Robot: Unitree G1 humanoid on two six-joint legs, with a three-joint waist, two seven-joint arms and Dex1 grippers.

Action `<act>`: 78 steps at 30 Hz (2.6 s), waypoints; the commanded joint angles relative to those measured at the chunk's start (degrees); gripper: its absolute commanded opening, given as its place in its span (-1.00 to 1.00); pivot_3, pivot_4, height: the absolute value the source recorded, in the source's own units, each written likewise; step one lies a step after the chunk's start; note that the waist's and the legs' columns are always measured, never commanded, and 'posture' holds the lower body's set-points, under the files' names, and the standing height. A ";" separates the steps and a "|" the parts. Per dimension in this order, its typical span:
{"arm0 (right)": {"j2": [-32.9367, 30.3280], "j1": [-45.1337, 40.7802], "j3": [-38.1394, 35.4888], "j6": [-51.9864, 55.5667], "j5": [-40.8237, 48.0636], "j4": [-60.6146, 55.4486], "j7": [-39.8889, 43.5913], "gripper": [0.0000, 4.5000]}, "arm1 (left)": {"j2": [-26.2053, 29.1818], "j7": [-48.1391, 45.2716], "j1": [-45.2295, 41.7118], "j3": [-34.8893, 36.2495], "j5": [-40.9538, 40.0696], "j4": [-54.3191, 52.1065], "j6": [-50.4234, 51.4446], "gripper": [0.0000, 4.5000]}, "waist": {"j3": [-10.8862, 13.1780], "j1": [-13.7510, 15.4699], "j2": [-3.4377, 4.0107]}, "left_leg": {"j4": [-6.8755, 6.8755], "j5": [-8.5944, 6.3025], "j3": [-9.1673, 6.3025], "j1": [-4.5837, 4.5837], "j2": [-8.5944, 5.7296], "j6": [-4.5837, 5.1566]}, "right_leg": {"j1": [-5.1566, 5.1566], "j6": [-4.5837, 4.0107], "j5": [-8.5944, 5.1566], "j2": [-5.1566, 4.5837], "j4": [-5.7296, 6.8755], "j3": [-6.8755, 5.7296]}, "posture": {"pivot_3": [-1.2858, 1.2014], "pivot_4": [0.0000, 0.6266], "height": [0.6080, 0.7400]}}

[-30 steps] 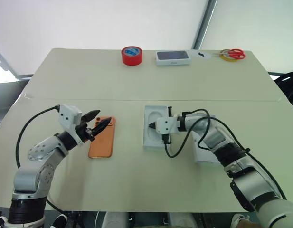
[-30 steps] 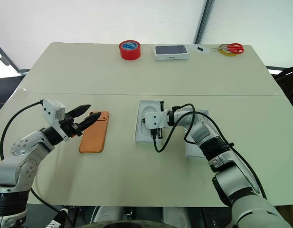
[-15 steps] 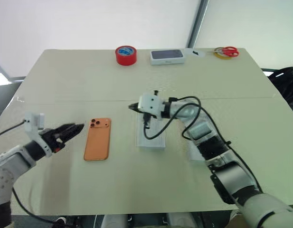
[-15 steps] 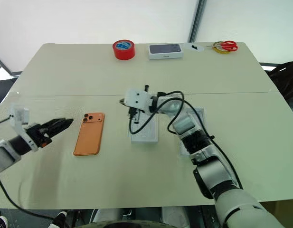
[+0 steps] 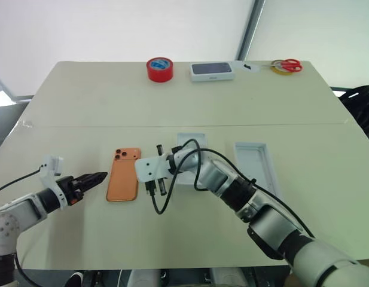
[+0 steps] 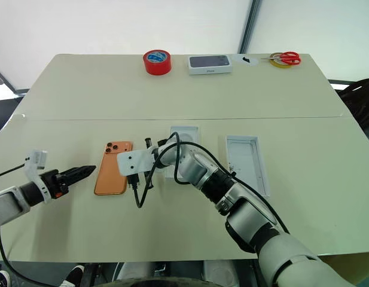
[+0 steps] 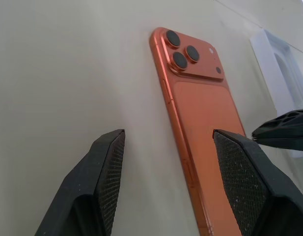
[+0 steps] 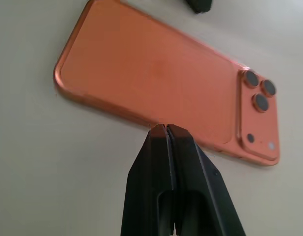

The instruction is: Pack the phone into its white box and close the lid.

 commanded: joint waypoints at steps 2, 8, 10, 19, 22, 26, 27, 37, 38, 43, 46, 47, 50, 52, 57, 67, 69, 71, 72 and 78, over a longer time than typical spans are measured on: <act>0.24 -2.00 0.94 -2.14 -2.88 1.05 -1.82 -0.98 | -0.68 -0.22 -0.45 -3.30 1.05 -0.87 0.99 0.34 | 0.00 -0.02 0.00 | -0.02 0.01 0.01 0.00 0.00 -0.01 | 0.00 0.00 0.00 0.00 0.00 0.00 | 0.03 -0.52 0.96; 1.57 -1.86 0.54 -2.52 -4.33 3.01 -3.71 -0.98 | -1.73 -0.80 -1.31 -6.01 1.92 0.34 2.07 0.34 | -0.05 0.07 0.03 | -0.02 0.02 0.02 0.02 -0.02 -0.04 | 0.00 0.00 0.00 -0.02 0.02 0.00 | 0.03 -0.52 0.96; 0.57 -2.09 1.61 -4.32 -6.25 3.70 -4.68 -0.98 | -2.61 -0.62 -1.84 -6.94 1.52 0.35 3.26 0.34 | -0.08 0.15 0.03 | -0.02 0.02 0.02 0.02 -0.02 -0.04 | 0.01 0.00 0.00 -0.03 0.02 0.00 | 0.03 -0.52 0.96; 0.80 -0.98 0.69 -3.67 -5.95 2.64 -4.21 -0.98 | -8.35 0.82 -5.39 -7.88 -3.38 -0.58 10.63 0.34 | -0.29 0.45 0.13 | -0.01 0.02 0.01 0.08 -0.16 -0.02 | 0.13 0.00 0.00 -0.15 0.04 -0.03 | 0.03 -0.52 0.96; 0.33 -0.66 0.39 -3.60 -5.69 2.03 -3.85 -0.98 | -9.71 1.09 -6.60 -6.43 -5.50 0.04 13.21 0.34 | -0.34 0.66 0.15 | 0.00 0.02 -0.02 0.15 -0.21 -0.01 | 0.22 0.00 0.00 -0.20 0.03 -0.05 | 0.03 -0.52 0.96; -0.36 -0.32 0.06 -3.63 -6.04 2.03 -3.72 -0.98 | -10.03 2.14 -8.34 -2.34 -7.41 1.71 15.36 0.34 | -0.35 0.67 0.14 | 0.02 0.01 -0.07 0.15 -0.24 0.01 | 0.26 0.00 0.00 -0.22 0.03 -0.09 | 0.03 -0.52 0.96; -0.54 -0.29 0.09 -3.74 -6.24 2.17 -3.78 -0.98 | -9.71 2.26 -8.53 -2.18 -6.86 1.88 15.26 0.34 | -0.35 0.68 0.14 | 0.02 0.01 -0.09 0.15 -0.24 0.00 | 0.26 0.00 0.00 -0.21 0.03 -0.11 | 0.03 -0.52 0.96; -0.31 -0.39 -0.42 -4.00 -6.52 2.69 -4.13 -0.98 | -11.63 7.04 -12.92 -1.98 -5.35 2.64 17.05 0.34 | -0.35 0.64 0.13 | 0.02 0.02 -0.18 0.15 -0.26 -0.01 | 0.31 0.00 0.00 -0.21 0.02 -0.17 | 0.03 -0.52 0.96; -0.42 -0.30 -0.48 -4.00 -6.50 2.55 -3.90 -0.98 | -12.42 7.80 -13.55 -1.15 -6.04 3.32 17.73 0.34 | -0.35 0.71 0.13 | 0.02 0.02 -0.18 0.15 -0.26 -0.01 | 0.31 0.00 0.00 -0.21 0.02 -0.17 | 0.03 -0.52 0.96; -1.22 0.45 -0.53 -3.60 -6.48 1.67 -1.92 -0.98 | -14.87 9.20 -13.74 -1.22 -6.32 1.59 18.45 0.34 | -0.35 0.92 0.13 | 0.06 0.03 -0.27 0.16 -0.27 -0.02 | 0.38 0.00 0.00 -0.22 0.01 -0.24 | 0.03 -0.52 0.96; -1.15 0.84 -0.81 -3.17 -6.41 1.17 -1.24 -0.98 | -15.25 9.19 -14.22 -0.17 -6.99 1.33 18.42 0.34 | -0.35 1.29 0.12 | 0.08 0.03 -0.30 0.16 -0.29 -0.02 | 0.41 0.00 0.00 -0.22 0.01 -0.26 | 0.03 -0.52 0.96; -1.21 0.91 -0.76 -3.11 -6.39 1.04 -0.83 -0.98 | -15.01 8.93 -14.18 -0.33 -6.53 1.21 18.10 0.34 | -0.36 1.41 0.12 | 0.08 0.02 -0.30 0.16 -0.29 -0.02 | 0.40 0.00 0.00 -0.22 0.00 -0.26 | 0.03 -0.52 0.96; -1.23 1.24 -0.82 -2.90 -6.43 0.66 -0.42 -0.98 | -16.13 10.05 -14.70 0.78 -7.03 2.00 18.82 0.34 | -0.35 1.51 0.12 | 0.08 0.03 -0.31 0.16 -0.29 -0.02 | 0.40 0.00 0.00 -0.22 0.00 -0.27 | 0.03 -0.52 0.96; -1.03 1.34 -0.89 -2.81 -6.54 0.74 -0.60 -0.98 | -16.29 10.02 -14.44 0.18 -6.43 1.59 18.54 0.34 | -0.36 1.52 0.12 | 0.08 0.03 -0.31 0.16 -0.29 -0.02 | 0.41 0.00 0.00 -0.22 -0.01 -0.27 | 0.03 -0.52 0.96; -0.96 1.34 -0.85 -2.91 -6.86 0.97 -1.00 -0.98 | -17.73 11.13 -15.41 0.82 -7.90 -0.22 20.13 0.34 | -0.35 1.51 0.12 | 0.08 0.03 -0.32 0.16 -0.29 -0.02 | 0.40 0.00 0.00 -0.22 -0.01 -0.27 | 0.03 -0.52 0.96; -0.85 1.53 -0.99 -2.76 -7.09 0.86 -1.00 -0.98 | -18.33 14.56 -16.79 0.69 -6.92 -1.25 21.41 0.34 | -0.36 1.53 0.11 | 0.08 0.03 -0.37 0.16 -0.29 -0.02 | 0.44 0.00 0.00 -0.22 -0.04 -0.31 | 0.03 -0.52 0.96; -0.83 1.55 -1.02 -2.71 -7.15 0.90 -1.09 -0.98 | -19.12 15.86 -18.21 1.79 -8.83 -2.02 22.73 0.34 | -0.36 1.53 0.10 | 0.07 0.03 -0.39 0.16 -0.30 -0.03 | 0.45 0.00 0.00 -0.22 -0.04 -0.33 | 0.03 -0.52 0.96; -0.78 1.63 -1.04 -2.63 -7.14 0.75 -1.06 -0.98 | -19.21 17.60 -19.09 1.64 -8.14 -2.26 23.43 0.34 | -0.36 1.55 0.10 | 0.08 0.03 -0.41 0.16 -0.30 -0.03 | 0.46 0.00 0.00 -0.22 -0.04 -0.33 | 0.03 -0.52 0.96; -0.73 1.65 -1.06 -2.61 -7.16 0.71 -1.08 -0.98 | -19.02 17.63 -19.10 1.35 -8.04 -2.42 23.76 0.34 | -0.36 1.56 0.10 | 0.08 0.03 -0.41 0.16 -0.30 -0.03 | 0.46 0.00 0.00 -0.22 -0.04 -0.34 | 0.03 -0.52 0.96; -0.66 1.77 -1.17 -2.64 -7.32 0.64 -1.15 -0.98 | -20.80 19.82 -21.05 4.65 -10.97 -2.35 25.71 0.34 | -0.35 1.55 0.08 | 0.08 0.04 -0.45 0.16 -0.31 -0.04 | 0.48 0.01 0.00 -0.21 -0.05 -0.37 | 0.03 -0.52 0.96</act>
